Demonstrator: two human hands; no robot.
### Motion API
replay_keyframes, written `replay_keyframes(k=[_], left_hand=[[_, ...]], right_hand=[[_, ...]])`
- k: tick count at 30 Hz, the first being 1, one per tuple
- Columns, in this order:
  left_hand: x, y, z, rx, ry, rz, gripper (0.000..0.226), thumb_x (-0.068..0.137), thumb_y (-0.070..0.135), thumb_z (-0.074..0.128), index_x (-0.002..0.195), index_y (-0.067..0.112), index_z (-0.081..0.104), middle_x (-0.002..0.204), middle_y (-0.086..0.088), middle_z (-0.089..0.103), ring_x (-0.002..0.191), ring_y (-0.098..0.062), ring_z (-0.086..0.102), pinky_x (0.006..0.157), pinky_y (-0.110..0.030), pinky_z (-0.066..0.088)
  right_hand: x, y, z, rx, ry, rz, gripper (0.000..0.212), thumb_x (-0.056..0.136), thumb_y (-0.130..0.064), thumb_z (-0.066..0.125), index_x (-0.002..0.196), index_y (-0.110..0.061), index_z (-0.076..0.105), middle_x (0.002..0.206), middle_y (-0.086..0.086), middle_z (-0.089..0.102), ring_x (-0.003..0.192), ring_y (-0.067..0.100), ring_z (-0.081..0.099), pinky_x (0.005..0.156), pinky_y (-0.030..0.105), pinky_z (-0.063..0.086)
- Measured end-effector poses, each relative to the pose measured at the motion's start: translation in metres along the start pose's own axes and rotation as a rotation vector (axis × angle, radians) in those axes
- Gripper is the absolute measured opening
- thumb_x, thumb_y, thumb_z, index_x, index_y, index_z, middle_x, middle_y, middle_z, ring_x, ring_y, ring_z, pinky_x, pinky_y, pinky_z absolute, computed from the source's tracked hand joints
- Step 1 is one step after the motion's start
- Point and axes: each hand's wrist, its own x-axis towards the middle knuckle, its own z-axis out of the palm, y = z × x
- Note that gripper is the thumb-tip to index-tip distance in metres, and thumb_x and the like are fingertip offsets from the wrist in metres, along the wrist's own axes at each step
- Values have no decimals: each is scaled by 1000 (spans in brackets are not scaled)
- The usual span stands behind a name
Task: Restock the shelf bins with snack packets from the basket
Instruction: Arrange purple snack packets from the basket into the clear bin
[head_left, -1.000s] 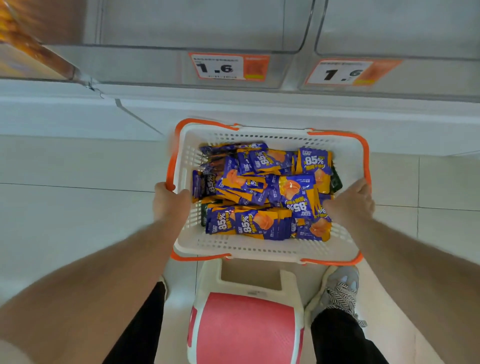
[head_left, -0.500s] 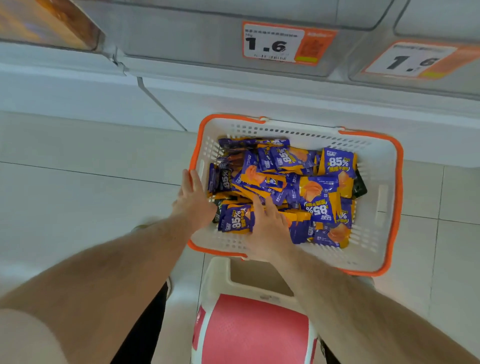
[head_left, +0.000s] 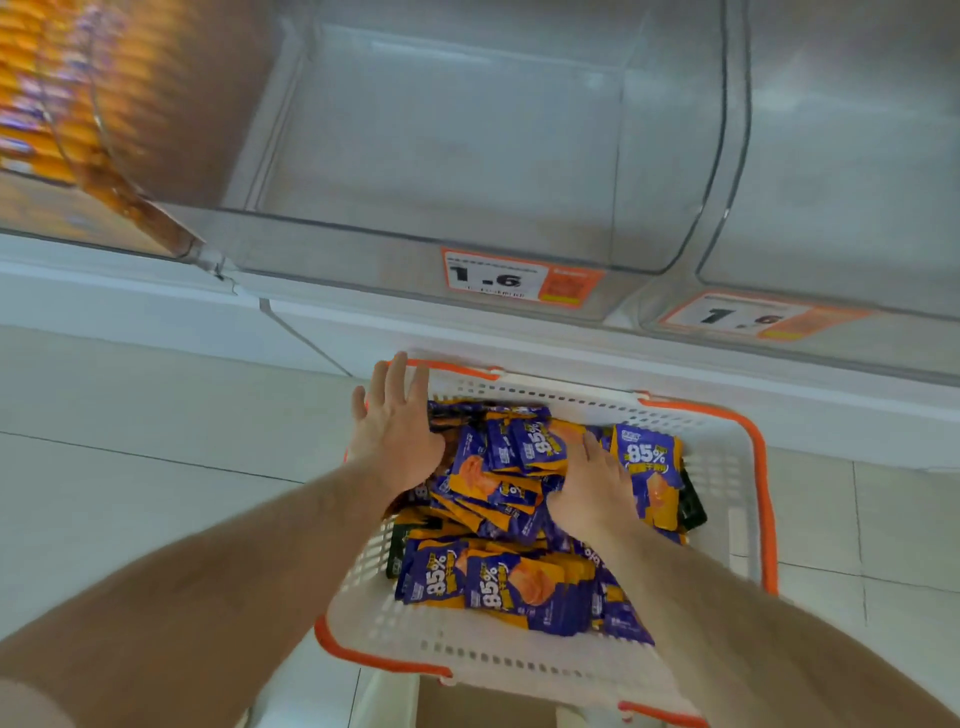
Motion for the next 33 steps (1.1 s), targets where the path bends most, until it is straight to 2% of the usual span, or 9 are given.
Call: replay_keyframes(k=[9, 14, 19, 22, 24, 26, 29, 31, 33], left_hand=[[47, 9, 45, 114, 242, 4, 69, 80, 44, 50, 136, 16, 23, 141, -11, 22, 133, -33, 19, 112, -54, 19], [57, 20, 55, -26, 408, -55, 56, 81, 46, 47, 128, 17, 38, 129, -6, 31, 121, -29, 26, 111, -52, 15], [56, 21, 49, -41, 373, -88, 61, 77, 51, 47, 128, 18, 36, 127, -5, 32, 119, -29, 29, 109, -49, 19], [46, 27, 31, -99, 265, -116, 67, 79, 54, 46, 133, 17, 34, 132, -7, 31, 126, -31, 28, 112, -51, 16], [29, 33, 24, -102, 280, -66, 73, 79, 56, 47, 137, 16, 31, 138, -9, 26, 135, -33, 21, 116, -54, 5], [9, 41, 23, -144, 382, 151, 78, 73, 53, 51, 139, 17, 31, 141, -8, 24, 139, -32, 17, 118, -51, 0], [-25, 64, 19, -350, 78, 468, 91, 66, 49, 53, 147, 20, 24, 145, -2, 26, 137, -26, 28, 115, -44, 19], [-46, 85, 13, -628, -229, 532, 93, 70, 42, 65, 149, 24, 20, 144, -1, 31, 129, -24, 41, 101, -41, 39], [-56, 96, 7, -848, -242, 547, 74, 77, 24, 72, 139, 16, 31, 127, -9, 50, 105, -18, 58, 77, -29, 48]], right_hand=[[63, 1, 20, -59, -142, -172, 92, 76, -40, 59, 156, -26, 14, 162, 1, 15, 138, 29, 35, 106, 44, 42], [66, 8, 17, -162, -78, -243, 85, 81, -44, 60, 156, -29, 23, 130, 4, 52, 124, 27, 49, 85, 30, 46], [61, 11, 9, -284, -59, -315, 85, 85, -64, 60, 155, -32, 24, 144, 5, 50, 127, 27, 50, 96, 39, 50], [40, 10, 1, -190, -33, -303, 60, 97, -57, 45, 151, -32, 34, 142, 4, 53, 124, 27, 53, 96, 40, 49], [20, 6, -9, -8, 117, -268, 39, 102, -47, 40, 134, -29, 55, 122, 2, 65, 107, 24, 60, 85, 35, 51], [4, -1, -24, 179, 278, -216, 32, 103, -41, 42, 87, -20, 60, 78, 2, 62, 72, 18, 56, 58, 25, 41], [-19, -16, -52, 472, 399, -77, 50, 101, -35, 51, 57, -13, 41, 53, 5, 42, 48, 18, 40, 46, 28, 27], [-37, -26, -66, 674, 419, -2, 44, 96, -33, 55, 58, -10, 52, 57, 8, 53, 56, 23, 53, 53, 30, 39], [-56, -35, -75, 880, 377, 24, 38, 93, -39, 58, 67, -12, 65, 71, 8, 68, 74, 27, 66, 70, 34, 50]])
